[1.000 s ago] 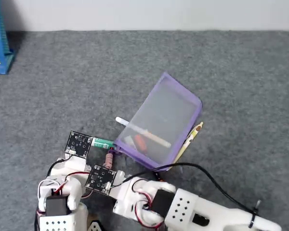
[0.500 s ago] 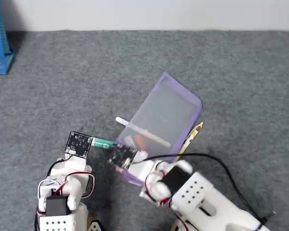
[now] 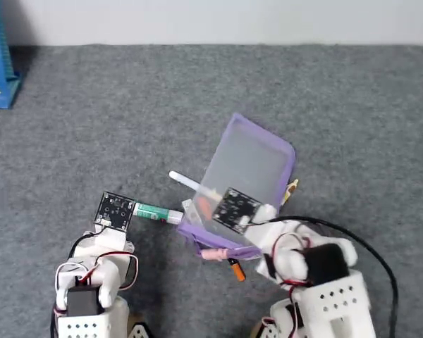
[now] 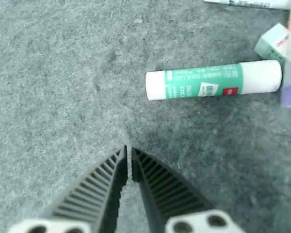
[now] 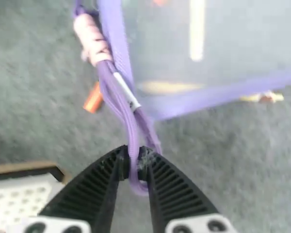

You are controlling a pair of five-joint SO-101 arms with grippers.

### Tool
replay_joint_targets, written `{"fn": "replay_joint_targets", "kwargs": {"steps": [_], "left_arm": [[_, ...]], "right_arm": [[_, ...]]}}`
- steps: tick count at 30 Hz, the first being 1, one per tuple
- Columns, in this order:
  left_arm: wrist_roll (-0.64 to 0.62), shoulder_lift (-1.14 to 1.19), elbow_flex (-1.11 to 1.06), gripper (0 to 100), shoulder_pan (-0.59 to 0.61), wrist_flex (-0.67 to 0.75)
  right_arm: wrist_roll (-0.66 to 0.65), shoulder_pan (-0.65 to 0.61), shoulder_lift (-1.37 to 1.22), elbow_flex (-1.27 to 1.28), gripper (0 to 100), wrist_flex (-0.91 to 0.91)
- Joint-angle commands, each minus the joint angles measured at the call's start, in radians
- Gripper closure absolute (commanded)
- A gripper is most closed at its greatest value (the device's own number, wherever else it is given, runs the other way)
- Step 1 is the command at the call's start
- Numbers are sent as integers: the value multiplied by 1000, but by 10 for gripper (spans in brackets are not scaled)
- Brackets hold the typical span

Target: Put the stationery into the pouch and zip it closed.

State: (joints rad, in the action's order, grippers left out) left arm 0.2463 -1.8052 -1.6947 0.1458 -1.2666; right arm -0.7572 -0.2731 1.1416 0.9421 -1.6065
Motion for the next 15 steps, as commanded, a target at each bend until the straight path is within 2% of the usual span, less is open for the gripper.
{"fn": "replay_joint_targets", "kwargs": {"steps": [1,4,10,15], "left_arm": [[9,-14,12,987,6,-2],[9,-14,12,987,6,-2],[9,-14,12,987,6,-2],[9,-14,12,987,6,-2]], "right_arm": [[-132,154,18,9,986,-5],[-195,248,18,6,951,-2],[-187,323,59,-48,728,-38],[-187,303,174,-86,706,-62]]}}
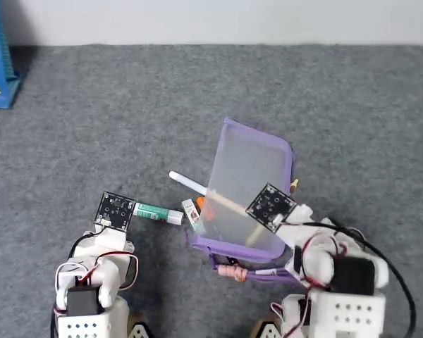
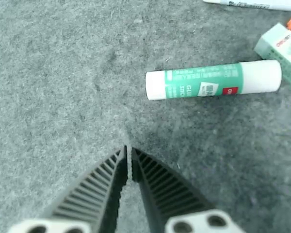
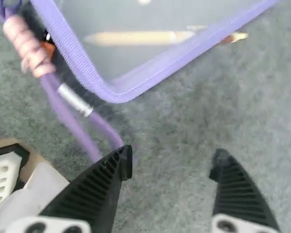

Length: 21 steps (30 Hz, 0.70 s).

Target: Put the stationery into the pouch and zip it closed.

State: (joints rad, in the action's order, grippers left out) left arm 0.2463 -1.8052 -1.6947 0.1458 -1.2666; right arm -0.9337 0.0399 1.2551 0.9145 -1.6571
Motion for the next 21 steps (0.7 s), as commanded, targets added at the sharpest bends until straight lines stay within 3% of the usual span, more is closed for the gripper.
{"fn": "replay_joint_targets", "kwargs": {"steps": [1,4,11,16,21], "left_arm": [[9,-14,12,987,6,-2],[9,-14,12,987,6,-2],[9,-14,12,987,5,-2],[9,-14,12,987,5,-2],[9,-14,12,987,5,-2]], "right_arm": [[-11,-28,79,-58,706,-15],[12,-119,111,-57,706,-50],[204,-492,67,5,719,18],[233,-607,-151,5,778,110],[249,-676,-403,5,760,216]]}}
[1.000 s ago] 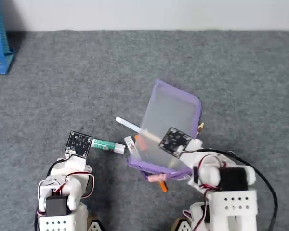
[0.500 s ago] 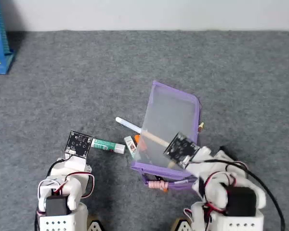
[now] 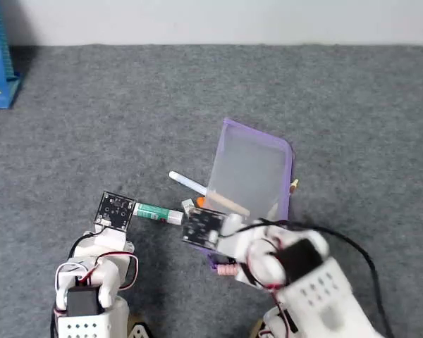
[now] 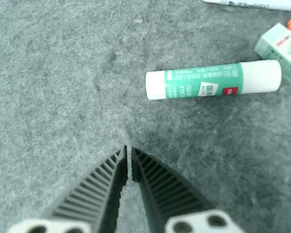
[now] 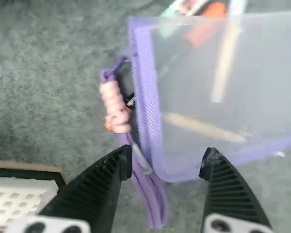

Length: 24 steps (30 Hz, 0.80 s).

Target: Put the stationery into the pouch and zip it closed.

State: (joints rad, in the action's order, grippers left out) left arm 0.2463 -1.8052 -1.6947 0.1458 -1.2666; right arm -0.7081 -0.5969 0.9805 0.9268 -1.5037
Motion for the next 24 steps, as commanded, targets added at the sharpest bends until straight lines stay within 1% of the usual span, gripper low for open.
{"fn": "replay_joint_targets", "kwargs": {"steps": [1,3,6,9,14,20,24], "left_arm": [[9,-14,12,987,5,-2],[9,-14,12,987,5,-2],[9,-14,12,987,5,-2],[9,-14,12,987,5,-2],[9,-14,12,987,5,-2],[9,-14,12,987,5,-2],[9,-14,12,987,5,-2]], "right_arm": [[41,-56,-170,-6,761,90],[72,-94,-246,-5,761,137],[81,-168,-332,34,761,223],[130,-208,-381,69,760,305],[149,-213,-404,77,719,325],[149,-211,-410,86,720,361],[147,-209,-410,143,720,440]]}}
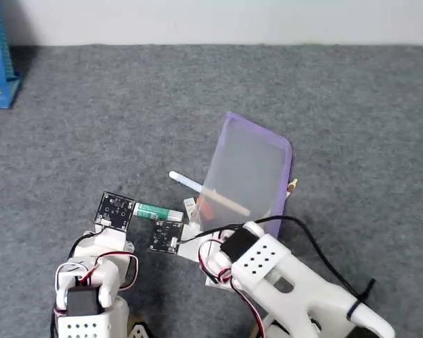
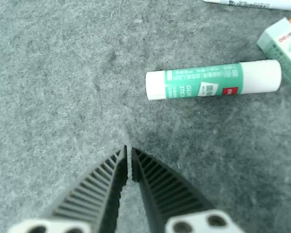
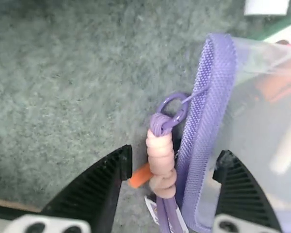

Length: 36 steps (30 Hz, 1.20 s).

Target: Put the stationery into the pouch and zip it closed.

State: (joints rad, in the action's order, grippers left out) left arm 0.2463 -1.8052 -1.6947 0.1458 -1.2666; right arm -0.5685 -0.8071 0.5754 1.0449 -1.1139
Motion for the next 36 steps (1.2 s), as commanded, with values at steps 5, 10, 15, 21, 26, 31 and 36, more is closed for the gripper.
{"fn": "replay_joint_targets", "kwargs": {"steps": [5,10,15,21,26,31,36], "left_arm": [[9,-14,12,987,5,-2],[9,-14,12,987,5,-2],[9,-14,12,987,5,-2],[9,-14,12,987,5,-2],[9,-14,12,987,5,-2],[9,-14,12,987,5,-2],[9,-14,12,987,5,-2]], "right_arm": [[8,22,-5,61,721,61],[0,111,-5,61,721,67],[0,114,1,61,722,33],[0,113,7,11,722,-97],[0,104,7,-31,722,-156],[9,15,8,-35,722,-211],[11,-62,58,-38,748,-219]]}}
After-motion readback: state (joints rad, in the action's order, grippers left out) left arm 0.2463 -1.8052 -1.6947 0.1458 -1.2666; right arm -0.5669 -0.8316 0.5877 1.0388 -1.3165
